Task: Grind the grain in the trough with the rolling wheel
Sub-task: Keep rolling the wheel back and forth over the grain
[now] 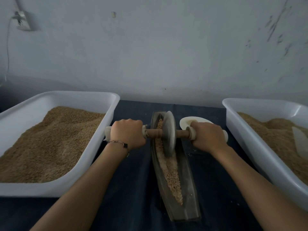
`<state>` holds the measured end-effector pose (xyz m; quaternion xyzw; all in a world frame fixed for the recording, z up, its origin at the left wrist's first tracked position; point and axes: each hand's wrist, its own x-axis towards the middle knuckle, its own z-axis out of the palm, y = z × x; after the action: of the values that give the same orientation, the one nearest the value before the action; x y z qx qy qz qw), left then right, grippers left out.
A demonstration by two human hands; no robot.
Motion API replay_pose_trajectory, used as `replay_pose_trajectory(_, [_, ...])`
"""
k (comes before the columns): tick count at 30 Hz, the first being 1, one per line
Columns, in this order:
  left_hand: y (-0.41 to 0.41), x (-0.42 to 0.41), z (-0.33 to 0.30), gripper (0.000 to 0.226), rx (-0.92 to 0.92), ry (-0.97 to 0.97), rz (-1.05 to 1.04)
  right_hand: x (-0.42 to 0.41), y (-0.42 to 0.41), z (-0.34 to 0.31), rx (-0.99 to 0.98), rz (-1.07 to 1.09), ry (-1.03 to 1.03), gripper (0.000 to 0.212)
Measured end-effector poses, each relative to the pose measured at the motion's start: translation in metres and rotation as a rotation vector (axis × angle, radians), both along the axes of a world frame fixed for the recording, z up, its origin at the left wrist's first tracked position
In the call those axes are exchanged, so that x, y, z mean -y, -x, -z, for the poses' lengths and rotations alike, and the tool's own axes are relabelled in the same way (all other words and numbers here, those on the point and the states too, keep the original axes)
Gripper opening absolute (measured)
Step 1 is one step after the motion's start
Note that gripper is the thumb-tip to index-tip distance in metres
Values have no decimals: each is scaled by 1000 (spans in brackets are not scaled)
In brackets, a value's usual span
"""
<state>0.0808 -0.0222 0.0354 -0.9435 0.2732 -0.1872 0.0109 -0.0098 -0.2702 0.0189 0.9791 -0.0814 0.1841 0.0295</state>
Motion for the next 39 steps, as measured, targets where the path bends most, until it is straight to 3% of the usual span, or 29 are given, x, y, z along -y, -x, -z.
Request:
replay_pose_trajectory(6, [44,-12,-1,26,196,5,117,-10,43,13,110,-7,86,20])
replay_pose_trajectory(9, [70,-30,-2,35,259,102,283,-15,80,17,292,-108,112,26])
replay_pose_trajectory(12, [87,-42,3,37,264,142,312,-12,108,16,430,-226,136,19])
replay_pose_trajectory(15, [82,-44,10,38,265,140,311,-9,108,10,343,-255,132,25])
replay_pose_trajectory(17, [68,-40,12,33,175,97,260,-11,92,5,197,-162,126,30])
replay_pose_trajectory(19, [49,-33,13,22,86,18,129,-10,67,0,25,-15,146,26])
replay_pose_trajectory(27, [-21,2,0,20,-102,77,-65,12,-26,-26,-211,5,25,11])
replay_pose_trajectory(32, [-12,4,-8,21,-91,21,-63,9,-19,-23,-176,15,-8,7])
replay_pose_trajectory(35, [23,-7,0,20,9,46,-4,-1,17,-13,-95,32,17,21])
replay_pose_trajectory(39, [76,-34,8,36,176,163,195,-16,79,-3,7,-4,149,30])
